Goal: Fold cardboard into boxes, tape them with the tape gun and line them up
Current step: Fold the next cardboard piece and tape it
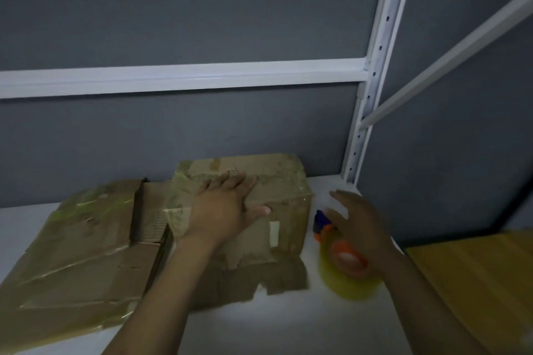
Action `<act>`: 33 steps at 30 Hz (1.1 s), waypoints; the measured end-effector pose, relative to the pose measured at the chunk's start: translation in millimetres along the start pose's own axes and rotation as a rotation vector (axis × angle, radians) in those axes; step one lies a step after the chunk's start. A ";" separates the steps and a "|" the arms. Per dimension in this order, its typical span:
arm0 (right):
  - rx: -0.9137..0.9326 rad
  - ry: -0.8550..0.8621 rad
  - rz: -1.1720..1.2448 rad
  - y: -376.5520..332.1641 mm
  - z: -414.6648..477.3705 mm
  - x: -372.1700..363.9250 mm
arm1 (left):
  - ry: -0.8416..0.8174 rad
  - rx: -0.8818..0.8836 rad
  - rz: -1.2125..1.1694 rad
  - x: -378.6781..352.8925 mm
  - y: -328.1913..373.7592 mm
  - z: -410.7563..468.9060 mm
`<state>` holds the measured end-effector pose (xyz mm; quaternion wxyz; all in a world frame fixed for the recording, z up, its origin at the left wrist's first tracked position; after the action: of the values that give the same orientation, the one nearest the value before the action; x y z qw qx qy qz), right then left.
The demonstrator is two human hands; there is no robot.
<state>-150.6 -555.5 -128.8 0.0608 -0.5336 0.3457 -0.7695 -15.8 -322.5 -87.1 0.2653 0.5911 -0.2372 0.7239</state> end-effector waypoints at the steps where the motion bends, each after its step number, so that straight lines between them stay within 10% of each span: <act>1: -0.108 -0.045 -0.072 15.0 -7.2 0.3 | 0.012 -0.003 -0.003 -0.4 4.3 -0.1; 13: -0.315 -0.003 -0.175 55.5 -40.3 -0.1 | 0.083 0.012 -0.014 -3.5 14.8 0.5; 24: 0.028 0.584 0.217 -28.7 -31.5 71.2 | 0.044 -0.005 -0.039 3.8 25.2 1.7; 33: 0.293 0.382 0.101 -108.6 43.1 51.8 | -0.061 -0.049 -0.350 25.9 18.6 -8.5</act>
<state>-105.4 -517.7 -15.3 0.1097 -0.3458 0.2618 -0.8944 -38.5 -328.2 -63.9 0.3942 0.6384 -0.1563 0.6423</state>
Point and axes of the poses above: each hand's wrist, its own z-axis towards the middle knuckle, its own x-axis out of the back of the hand, y = z × x, the point moved 1 cm from there along z, towards the middle knuckle, and after that the axes turned 2 degrees about -y, right-handed, at the moved point
